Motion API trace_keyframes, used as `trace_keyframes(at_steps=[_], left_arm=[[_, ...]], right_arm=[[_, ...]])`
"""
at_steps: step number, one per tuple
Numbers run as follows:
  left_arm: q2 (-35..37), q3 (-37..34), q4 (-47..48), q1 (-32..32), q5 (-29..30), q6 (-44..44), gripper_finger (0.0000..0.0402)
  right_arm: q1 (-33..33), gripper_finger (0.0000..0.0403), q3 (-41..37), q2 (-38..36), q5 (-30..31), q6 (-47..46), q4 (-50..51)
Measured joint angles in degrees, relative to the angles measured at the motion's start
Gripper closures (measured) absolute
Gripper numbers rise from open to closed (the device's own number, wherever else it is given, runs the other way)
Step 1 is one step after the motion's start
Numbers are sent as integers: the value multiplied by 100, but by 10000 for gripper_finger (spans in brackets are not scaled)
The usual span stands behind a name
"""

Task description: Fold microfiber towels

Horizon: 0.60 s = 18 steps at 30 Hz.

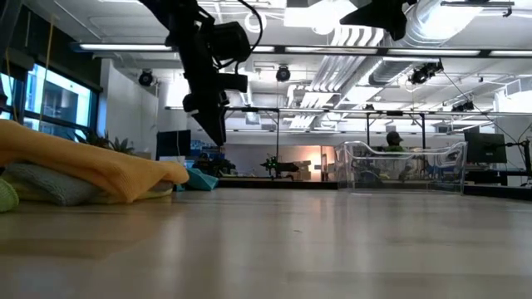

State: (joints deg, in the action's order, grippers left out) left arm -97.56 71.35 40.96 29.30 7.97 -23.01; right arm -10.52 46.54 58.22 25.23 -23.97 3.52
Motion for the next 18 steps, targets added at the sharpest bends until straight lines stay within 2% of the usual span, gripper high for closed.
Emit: trace_keyframes(at_steps=[9, 13, 18], left_arm=[[-16, 0, -52, 157, -31, -337, 158], [-197, 1, -61, 533, -432, -478, 158], [-493, 0, -96, 831, -218, -1052, 158]], right_arm=[[0, 146, 0, 0, -2, 24, 19], [0, 146, 0, 0, 135, 202, 17], [0, 146, 0, 0, 283, 202, 20]])
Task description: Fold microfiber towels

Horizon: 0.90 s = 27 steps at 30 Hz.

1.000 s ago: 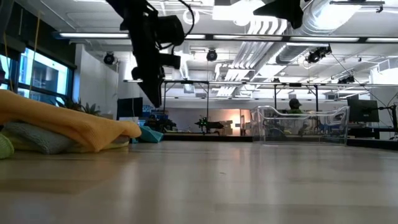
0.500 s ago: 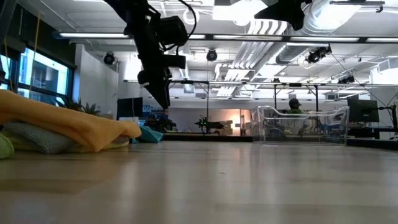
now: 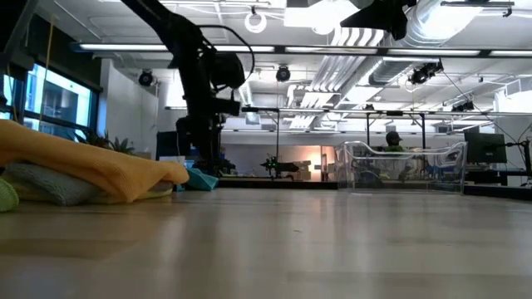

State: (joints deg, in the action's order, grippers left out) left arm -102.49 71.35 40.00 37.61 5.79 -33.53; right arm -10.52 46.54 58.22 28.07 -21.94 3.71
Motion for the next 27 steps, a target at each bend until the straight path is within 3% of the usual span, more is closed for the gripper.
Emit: trace_keyframes(at_steps=[12, 21, 27], left_arm=[[-545, -4, 322, 317, 348, -1812, 158], [-939, 3, 93, 318, 347, -1941, 163], [-906, 2, -142, 225, 306, -1703, 217]], right_arm=[[89, 146, 0, 0, 145, -188, -5], [278, 146, 2, 2, 159, -352, -9], [355, 146, 2, 2, 167, -355, -9]])
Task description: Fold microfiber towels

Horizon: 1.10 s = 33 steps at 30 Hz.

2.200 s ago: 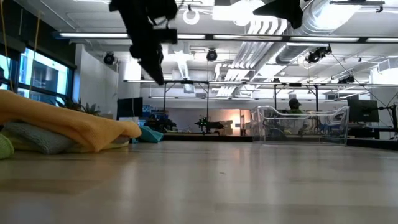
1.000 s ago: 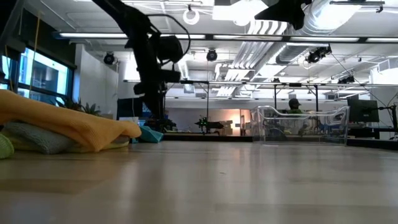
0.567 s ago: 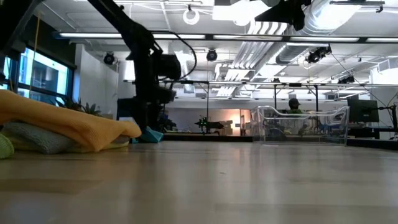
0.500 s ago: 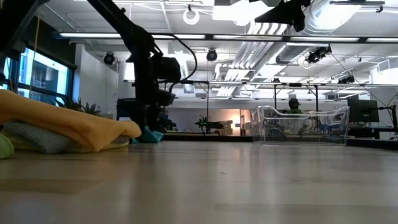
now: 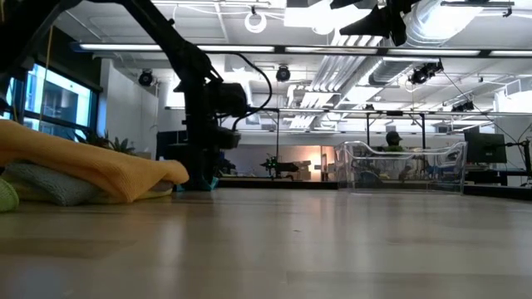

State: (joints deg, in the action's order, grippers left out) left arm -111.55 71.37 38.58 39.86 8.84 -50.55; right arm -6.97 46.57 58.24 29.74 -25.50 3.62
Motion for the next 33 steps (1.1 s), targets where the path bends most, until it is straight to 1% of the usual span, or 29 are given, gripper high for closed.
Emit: trace_keyframes(at_steps=[4, 7, 10, 11, 13, 18, 25, 28, 30, 33], left_arm=[[4, -2, 22, -29, -24, 24, 269], [-27, -4, 40, -57, 66, -40, 308], [-26, -4, 20, -71, 33, -26, 357], [-26, -4, 22, -94, 17, 34, 376], [-26, -4, 12, -101, -31, 244, 394], [99, 200, 86, -138, -120, 916, 399], [985, 689, -16, -161, -823, 1957, 401], [1437, 721, -136, -189, -1154, 2373, 401], [1643, 721, -212, -224, -1385, 2562, 401], [1890, 719, -279, -295, -1760, 2744, 401]], right_arm=[[27, 146, 0, 0, -2, 0, 2], [25, 146, 0, 0, -2, 0, 1], [27, 146, 0, 0, -2, 0, 2], [27, 146, 0, 0, -4, 0, 0], [25, 146, 0, 0, -4, -12, 0], [25, 146, 0, 0, -4, -14, 0], [25, 146, 0, 0, 13, 176, -117], [25, 146, 0, 0, 20, 418, -273], [25, 146, 0, 0, 20, 603, -304], [23, 146, 0, 0, 20, 639, -279]])
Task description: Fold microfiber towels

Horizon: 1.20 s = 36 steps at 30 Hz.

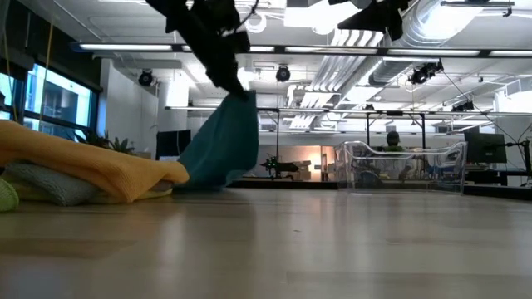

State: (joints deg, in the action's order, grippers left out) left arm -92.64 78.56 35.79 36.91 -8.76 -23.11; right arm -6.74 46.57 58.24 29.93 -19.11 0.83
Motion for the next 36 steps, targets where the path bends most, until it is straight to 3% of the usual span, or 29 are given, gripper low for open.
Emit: trace_keyframes(at_steps=[8, 13, 16, 19, 27, 29, 36], left_arm=[[350, -4, -358, -443, -894, 874, 401], [512, -4, -549, -914, -861, 1728, 402], [536, -4, -872, -1304, -320, 2293, 402], [533, -4, -1265, -1706, 642, 2819, 402], [475, -9, -1827, -2541, 2724, 4195, 402], [473, -9, -1802, -2651, 3002, 4472, 402], [473, -9, -1811, -2728, 3118, 5194, 402]], right_arm=[[-2, 146, 0, 0, -349, -6, 4], [0, 146, 0, 18, -326, 0, 42], [2, 146, 1, 56, -476, 17, 283], [2, 146, 2, 96, -702, 390, 734], [207, 146, 2, 94, -2308, 1488, 1639], [274, 146, 2, 94, -2400, 1742, 1837], [547, 146, 2, 94, -2405, 1913, 2062]])
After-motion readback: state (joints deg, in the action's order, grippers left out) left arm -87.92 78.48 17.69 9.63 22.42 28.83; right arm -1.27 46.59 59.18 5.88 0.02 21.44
